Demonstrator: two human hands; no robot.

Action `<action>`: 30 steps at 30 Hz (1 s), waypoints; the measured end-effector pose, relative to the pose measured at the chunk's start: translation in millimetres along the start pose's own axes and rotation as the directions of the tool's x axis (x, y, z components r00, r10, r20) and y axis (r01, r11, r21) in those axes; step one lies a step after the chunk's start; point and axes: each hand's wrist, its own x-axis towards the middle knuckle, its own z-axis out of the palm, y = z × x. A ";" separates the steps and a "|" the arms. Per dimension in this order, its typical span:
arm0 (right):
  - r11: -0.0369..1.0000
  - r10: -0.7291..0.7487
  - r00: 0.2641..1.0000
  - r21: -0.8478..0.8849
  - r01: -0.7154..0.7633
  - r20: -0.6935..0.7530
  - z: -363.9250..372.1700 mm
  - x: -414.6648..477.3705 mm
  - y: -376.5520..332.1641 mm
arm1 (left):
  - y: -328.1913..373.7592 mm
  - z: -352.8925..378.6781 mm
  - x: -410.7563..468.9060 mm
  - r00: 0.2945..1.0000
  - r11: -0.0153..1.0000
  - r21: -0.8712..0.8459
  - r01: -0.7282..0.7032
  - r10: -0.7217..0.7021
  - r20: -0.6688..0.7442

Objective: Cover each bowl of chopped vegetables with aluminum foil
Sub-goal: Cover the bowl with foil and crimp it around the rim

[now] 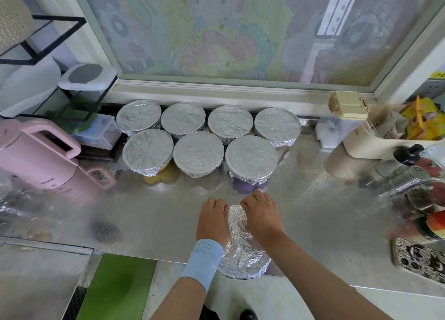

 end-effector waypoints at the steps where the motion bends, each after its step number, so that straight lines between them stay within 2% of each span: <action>1: 1.000 0.007 1.000 0.009 -0.007 0.003 0.1 -0.9 0.3 | 1.1 -0.7 -0.7 1.000 1.000 0.012 0.005 -0.005 -0.008; 4: 0.998 0.002 1.000 0.058 -0.003 0.015 4.8 -2.4 1.8 | 3.5 -2.3 2.7 0.997 0.997 0.023 -0.075 0.075 -0.007; 7: 0.998 -0.025 0.999 0.057 0.023 0.037 5.4 -0.8 1.1 | 2.9 -3.3 9.8 0.988 0.989 -0.044 -0.141 0.144 0.058; 12: 0.998 -0.053 0.997 0.049 0.050 0.055 1.9 2.1 4.1 | -7.1 -1.7 9.5 0.992 0.994 -0.061 -0.093 0.098 0.085; 19: 0.993 0.044 0.987 0.104 -0.060 0.154 1.5 6.8 1.5 | 0.2 3.0 -4.9 0.999 0.999 -0.034 0.039 -0.039 0.005; 22: 0.991 0.027 0.976 0.119 -0.054 0.217 3.2 13.1 5.4 | -1.0 1.6 1.7 0.999 0.998 -0.041 -0.040 0.040 -0.011; 24: 0.990 0.019 0.974 0.130 -0.049 0.225 2.4 15.0 6.9 | 1.0 0.3 8.6 0.996 0.994 -0.081 -0.076 0.080 0.046; 27: 0.994 0.003 0.981 0.108 -0.025 0.196 -1.2 16.3 8.1 | 1.8 1.3 13.7 0.994 0.992 -0.124 -0.023 0.036 0.102; 30: 0.995 0.024 0.989 0.096 -0.038 0.143 -3.5 13.7 8.7 | 1.0 2.2 9.1 0.997 0.997 -0.075 -0.011 0.017 0.078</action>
